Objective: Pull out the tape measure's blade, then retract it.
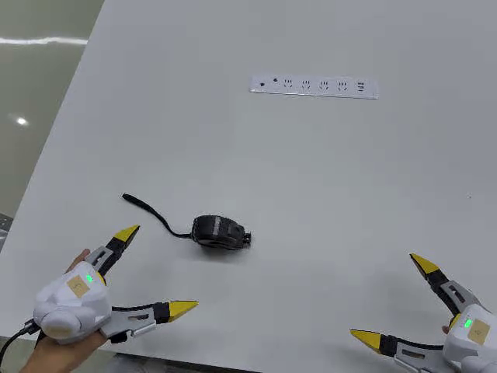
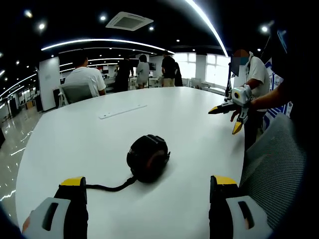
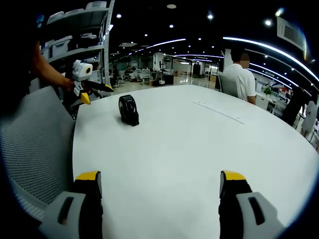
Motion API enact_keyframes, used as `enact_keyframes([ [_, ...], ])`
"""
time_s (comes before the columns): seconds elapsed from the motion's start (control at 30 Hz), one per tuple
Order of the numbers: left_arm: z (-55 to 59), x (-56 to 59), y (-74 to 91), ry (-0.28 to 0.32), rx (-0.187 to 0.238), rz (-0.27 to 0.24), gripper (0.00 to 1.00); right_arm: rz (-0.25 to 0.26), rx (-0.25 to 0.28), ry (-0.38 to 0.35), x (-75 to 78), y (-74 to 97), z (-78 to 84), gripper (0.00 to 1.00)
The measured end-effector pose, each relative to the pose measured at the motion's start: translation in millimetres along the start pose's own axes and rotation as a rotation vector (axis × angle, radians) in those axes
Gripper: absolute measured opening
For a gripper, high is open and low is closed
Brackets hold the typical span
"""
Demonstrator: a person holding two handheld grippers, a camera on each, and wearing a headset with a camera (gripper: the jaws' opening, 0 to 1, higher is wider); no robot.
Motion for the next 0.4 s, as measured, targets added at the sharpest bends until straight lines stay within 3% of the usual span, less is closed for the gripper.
enact_keyframes([
  [0.4,-2.2,0.8,1.0,-0.008,0.005,0.002,1.00,-0.001,0.004,-0.005,-0.2,1.5,0.0,1.00],
])
Point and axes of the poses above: the centre of the closed fingertips' face, and the gripper's own axes: y roughly backward along the fingers, x roughly to its right, z roughly out of its underside, the point moved 10 cm from there along y, roughly backward along the fingers, and after that the axes turned 15 degrees about z, right-handed, at the moved point
